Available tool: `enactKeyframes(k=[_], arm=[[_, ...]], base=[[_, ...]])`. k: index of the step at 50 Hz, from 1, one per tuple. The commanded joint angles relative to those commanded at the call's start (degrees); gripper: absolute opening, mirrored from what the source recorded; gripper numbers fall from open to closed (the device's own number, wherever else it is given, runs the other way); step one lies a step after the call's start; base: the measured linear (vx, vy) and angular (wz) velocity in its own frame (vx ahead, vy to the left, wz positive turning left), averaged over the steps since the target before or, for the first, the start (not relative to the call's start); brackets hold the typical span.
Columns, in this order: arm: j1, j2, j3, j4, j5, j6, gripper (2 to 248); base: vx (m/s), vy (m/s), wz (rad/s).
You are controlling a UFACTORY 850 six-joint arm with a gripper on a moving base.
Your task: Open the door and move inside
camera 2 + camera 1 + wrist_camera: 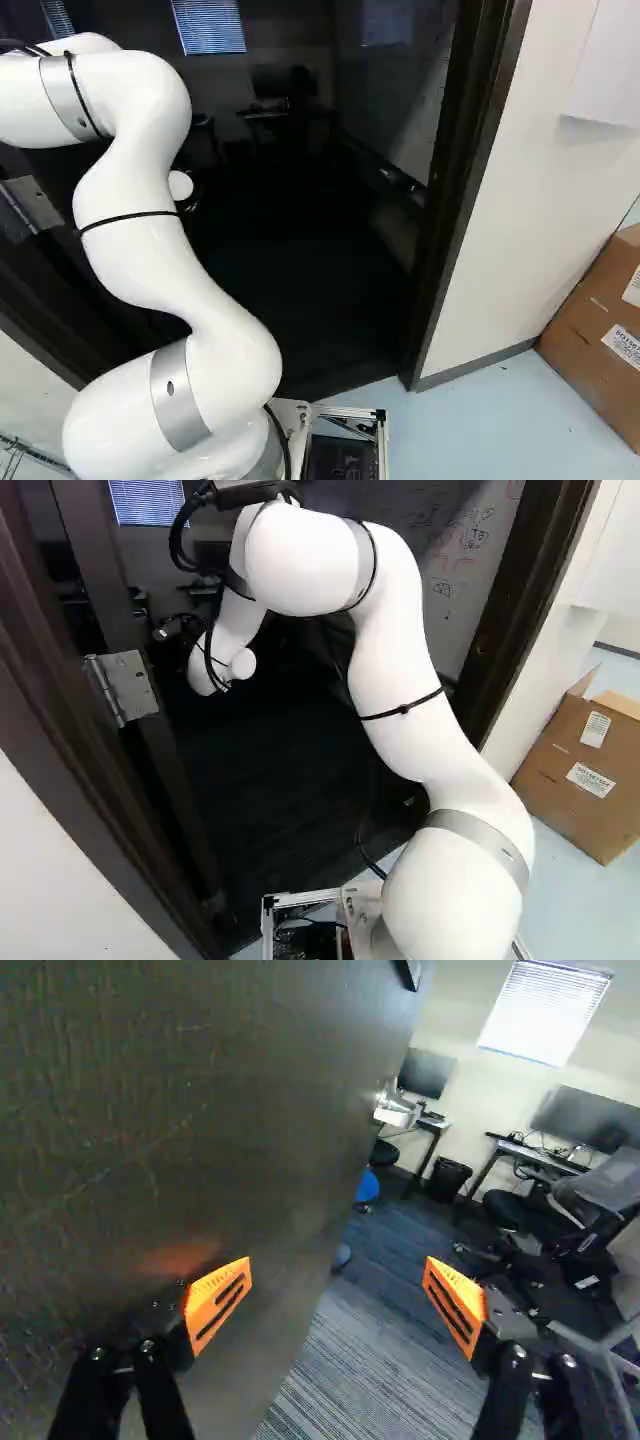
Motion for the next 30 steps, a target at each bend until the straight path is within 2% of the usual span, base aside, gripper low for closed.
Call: enactKeyframes(k=[30], arm=[[2.57, -2.46, -3.37, -1.87, 0.00, 0.00, 247]], base=[[0.000, 0.000, 0.000]])
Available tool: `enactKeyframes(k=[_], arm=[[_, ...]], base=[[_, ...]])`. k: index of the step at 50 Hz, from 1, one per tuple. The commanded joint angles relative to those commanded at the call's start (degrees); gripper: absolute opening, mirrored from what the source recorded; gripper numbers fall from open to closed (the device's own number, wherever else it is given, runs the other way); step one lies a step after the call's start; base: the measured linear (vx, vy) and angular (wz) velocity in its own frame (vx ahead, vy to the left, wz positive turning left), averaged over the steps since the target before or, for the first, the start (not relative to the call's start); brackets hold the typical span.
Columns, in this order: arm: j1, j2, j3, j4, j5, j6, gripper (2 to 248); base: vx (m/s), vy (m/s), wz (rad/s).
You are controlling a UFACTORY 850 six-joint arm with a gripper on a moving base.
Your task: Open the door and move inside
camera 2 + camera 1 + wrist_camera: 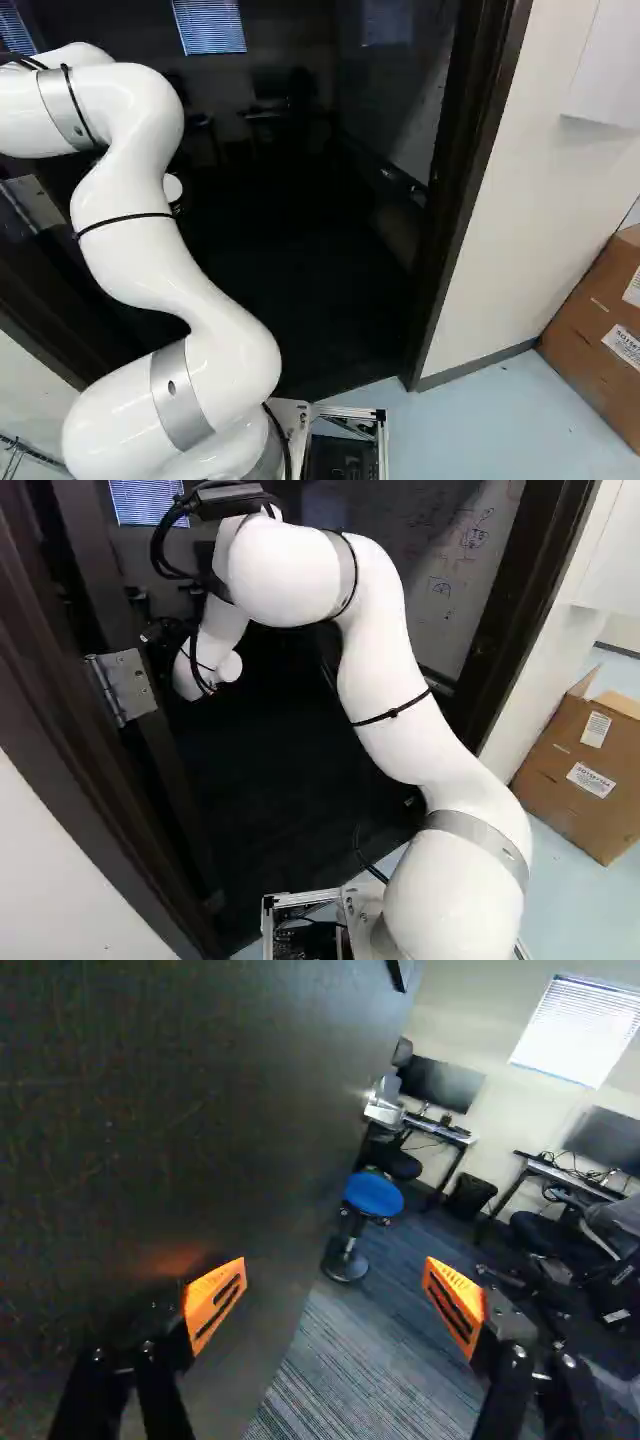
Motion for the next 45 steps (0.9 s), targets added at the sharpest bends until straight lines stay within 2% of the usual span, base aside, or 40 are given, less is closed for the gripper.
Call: enactKeyframes(k=[12, 45], arm=[[-0.63, 1.27, 1.75, 0.00, 0.00, 0.00, 247], [-4.20, 7.45, 10.09, 0.07, 0.00, 0.00, 247]], base=[[0.000, 0.000, 0.000], [0.000, 0.000, 0.000]])
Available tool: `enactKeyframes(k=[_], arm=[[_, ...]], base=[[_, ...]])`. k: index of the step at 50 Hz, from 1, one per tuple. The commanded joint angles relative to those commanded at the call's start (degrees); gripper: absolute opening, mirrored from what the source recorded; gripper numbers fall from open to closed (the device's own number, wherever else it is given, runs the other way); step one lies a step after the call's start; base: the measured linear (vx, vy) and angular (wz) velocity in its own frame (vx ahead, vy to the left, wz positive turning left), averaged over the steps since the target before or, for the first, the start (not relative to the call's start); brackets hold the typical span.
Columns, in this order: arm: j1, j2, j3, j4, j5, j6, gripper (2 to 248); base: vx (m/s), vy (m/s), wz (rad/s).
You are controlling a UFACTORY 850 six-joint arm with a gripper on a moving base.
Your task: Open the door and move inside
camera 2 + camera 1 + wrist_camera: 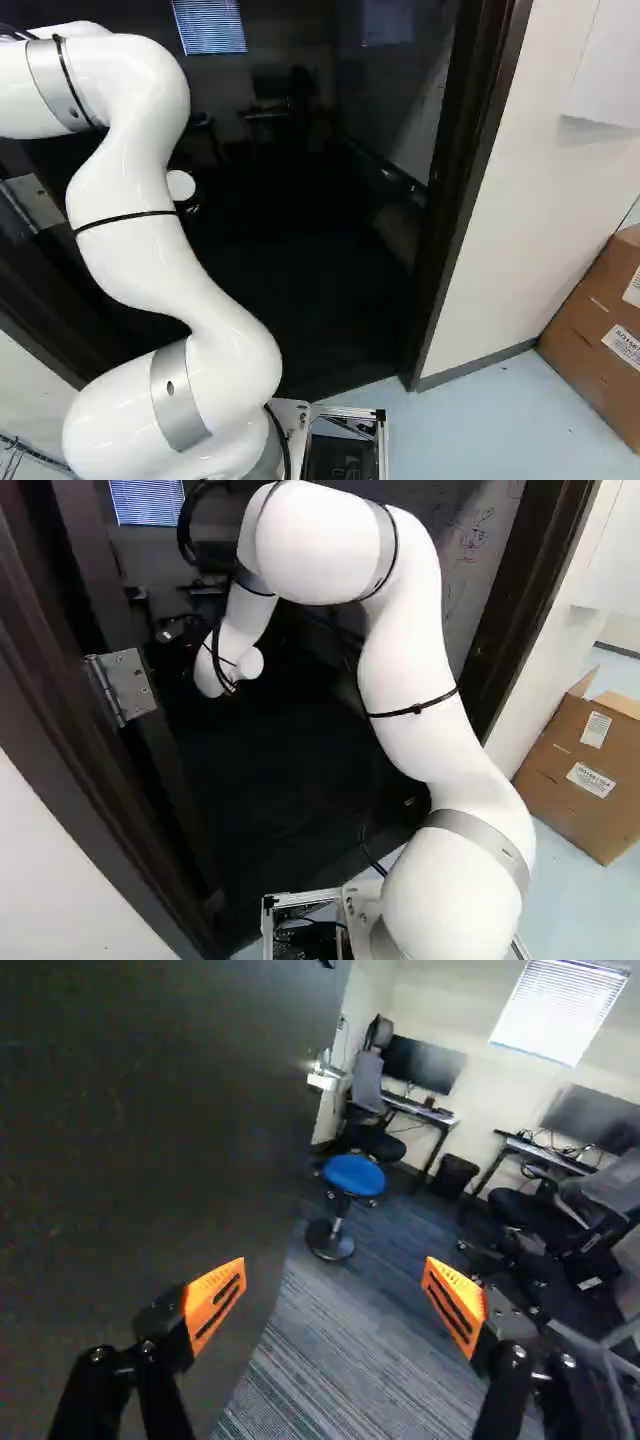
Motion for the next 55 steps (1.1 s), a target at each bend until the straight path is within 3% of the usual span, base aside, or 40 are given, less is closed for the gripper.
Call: enactKeyframes(k=[16, 55], arm=[[-1.88, 2.81, 3.70, 2.04, 0.00, 0.00, 247], [-6.50, 9.89, 12.72, 11.56, 0.00, 0.00, 247]], base=[[0.000, 0.000, 0.000], [0.000, 0.000, 0.000]])
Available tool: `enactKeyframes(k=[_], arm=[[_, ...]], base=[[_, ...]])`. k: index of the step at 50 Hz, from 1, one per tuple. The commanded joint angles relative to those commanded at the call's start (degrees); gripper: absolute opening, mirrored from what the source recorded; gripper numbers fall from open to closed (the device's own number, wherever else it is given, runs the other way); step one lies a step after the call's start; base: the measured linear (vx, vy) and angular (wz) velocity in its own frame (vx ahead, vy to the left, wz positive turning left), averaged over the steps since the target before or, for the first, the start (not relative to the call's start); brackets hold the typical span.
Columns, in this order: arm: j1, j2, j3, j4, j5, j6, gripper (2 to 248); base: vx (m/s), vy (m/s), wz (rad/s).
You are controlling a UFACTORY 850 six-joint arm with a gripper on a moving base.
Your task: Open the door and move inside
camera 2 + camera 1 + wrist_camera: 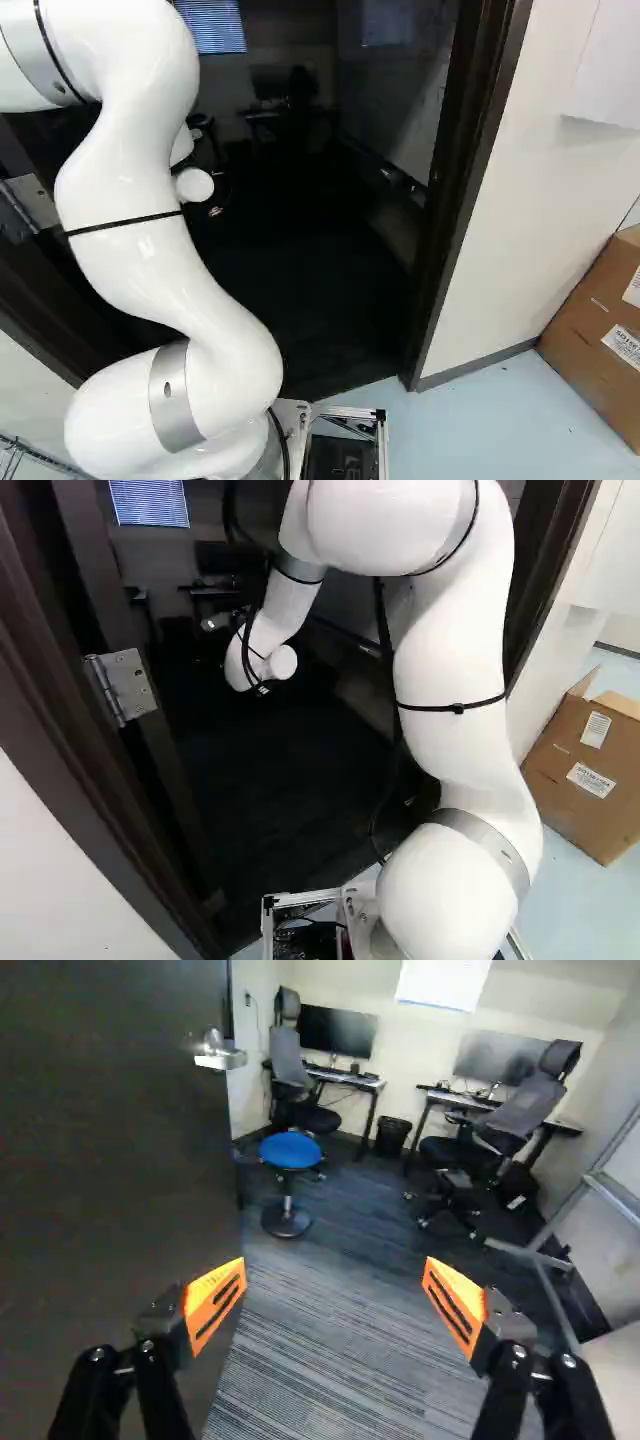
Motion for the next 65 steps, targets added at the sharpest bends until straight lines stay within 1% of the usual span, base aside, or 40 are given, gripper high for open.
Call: enactKeyframes(k=[26, 47, 65], arm=[[-2.96, 5.59, 6.80, 6.48, 0.00, 0.00, 247], [-4.43, 11.58, 13.76, 11.65, 0.00, 0.00, 247], [-5.60, 16.86, 19.60, 14.37, 0.00, 0.00, 247]], base=[[0.000, 0.000, 0.000], [0.000, 0.000, 0.000], [0.000, 0.000, 0.000]])
